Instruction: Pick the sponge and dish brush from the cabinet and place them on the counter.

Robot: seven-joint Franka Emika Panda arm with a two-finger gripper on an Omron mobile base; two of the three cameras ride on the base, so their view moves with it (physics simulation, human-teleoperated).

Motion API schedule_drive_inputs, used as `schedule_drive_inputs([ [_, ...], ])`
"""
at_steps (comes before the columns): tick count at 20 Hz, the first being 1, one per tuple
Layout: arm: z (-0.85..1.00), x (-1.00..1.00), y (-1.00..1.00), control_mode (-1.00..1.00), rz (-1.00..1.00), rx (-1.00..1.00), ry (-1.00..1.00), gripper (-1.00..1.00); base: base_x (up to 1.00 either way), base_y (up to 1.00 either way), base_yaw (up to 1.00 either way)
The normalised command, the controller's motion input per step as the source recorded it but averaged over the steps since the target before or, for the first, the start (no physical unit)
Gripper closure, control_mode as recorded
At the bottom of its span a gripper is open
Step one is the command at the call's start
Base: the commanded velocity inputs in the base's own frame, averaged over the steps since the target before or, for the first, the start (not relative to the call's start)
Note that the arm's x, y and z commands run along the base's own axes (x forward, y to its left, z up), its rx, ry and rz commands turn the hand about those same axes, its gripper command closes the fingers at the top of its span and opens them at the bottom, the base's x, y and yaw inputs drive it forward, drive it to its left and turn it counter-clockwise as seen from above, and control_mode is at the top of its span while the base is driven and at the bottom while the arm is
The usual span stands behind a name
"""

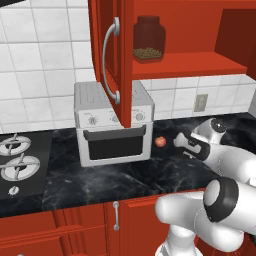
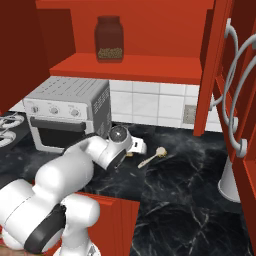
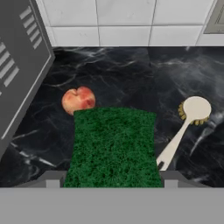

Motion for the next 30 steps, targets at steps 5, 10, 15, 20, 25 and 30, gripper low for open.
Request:
schedule_drive_inputs([
  [5,-0.26,0.22,-0.09,-1.0,-0.01,-0.02,0.0,1.0,0.0,0.0,0.0],
  [10,-0.31,0.22,-0.03,-1.0,0.0,0.0,0.02,1.0,0.0,0.0,0.0],
  [15,-0.36,0.22,-0.08,-1.0,0.0,0.0,0.02,1.0,0.0,0.0,0.0],
  [20,-0.26,0.2,-0.08,-1.0,0.0,0.0,0.04,1.0,0.0,0.0,0.0],
  [25,-0.15,0.11,-0.08,-1.0,0.0,0.0,0.03,1.0,0.0,0.0,0.0],
  [30,-0.18,0.06,-0.06,-1.0,-0.01,0.0,0.02,1.0,0.0,0.0,0.0],
])
